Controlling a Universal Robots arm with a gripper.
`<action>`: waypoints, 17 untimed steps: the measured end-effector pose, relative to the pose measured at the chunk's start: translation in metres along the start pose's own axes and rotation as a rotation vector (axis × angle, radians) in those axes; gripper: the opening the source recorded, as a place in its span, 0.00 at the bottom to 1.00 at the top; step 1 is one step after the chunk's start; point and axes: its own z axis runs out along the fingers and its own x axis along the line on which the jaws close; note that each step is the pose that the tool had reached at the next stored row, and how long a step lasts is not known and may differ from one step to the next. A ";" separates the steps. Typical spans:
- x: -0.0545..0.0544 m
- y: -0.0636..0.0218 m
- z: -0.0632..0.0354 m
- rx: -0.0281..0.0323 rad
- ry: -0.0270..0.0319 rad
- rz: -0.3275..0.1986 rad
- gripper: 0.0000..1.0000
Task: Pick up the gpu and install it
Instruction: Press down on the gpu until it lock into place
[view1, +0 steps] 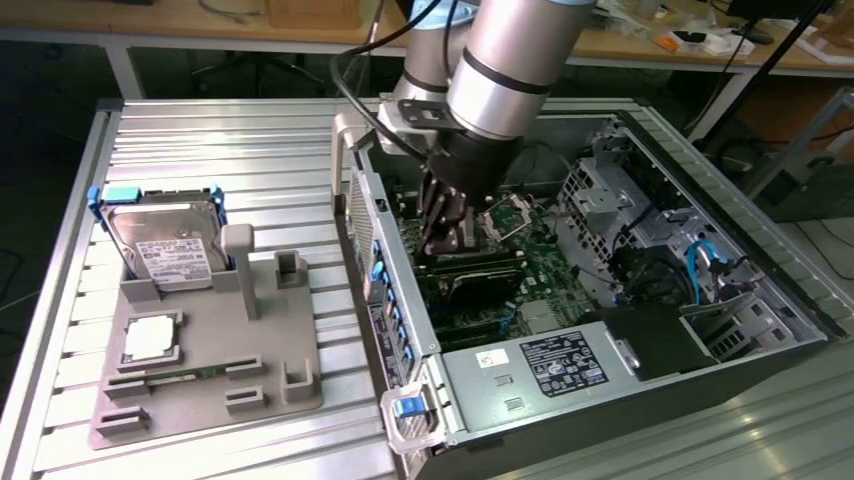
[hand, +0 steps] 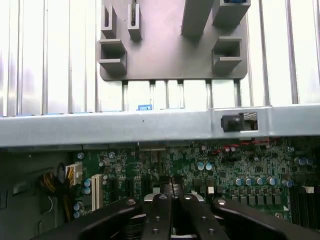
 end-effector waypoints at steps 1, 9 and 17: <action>0.000 0.0034 0.0005 -0.0001 0.0000 0.000 0.11; 0.000 0.0106 -0.0010 -0.0001 0.0001 0.000 0.11; 0.001 0.0168 -0.0036 0.0005 0.0129 0.002 0.11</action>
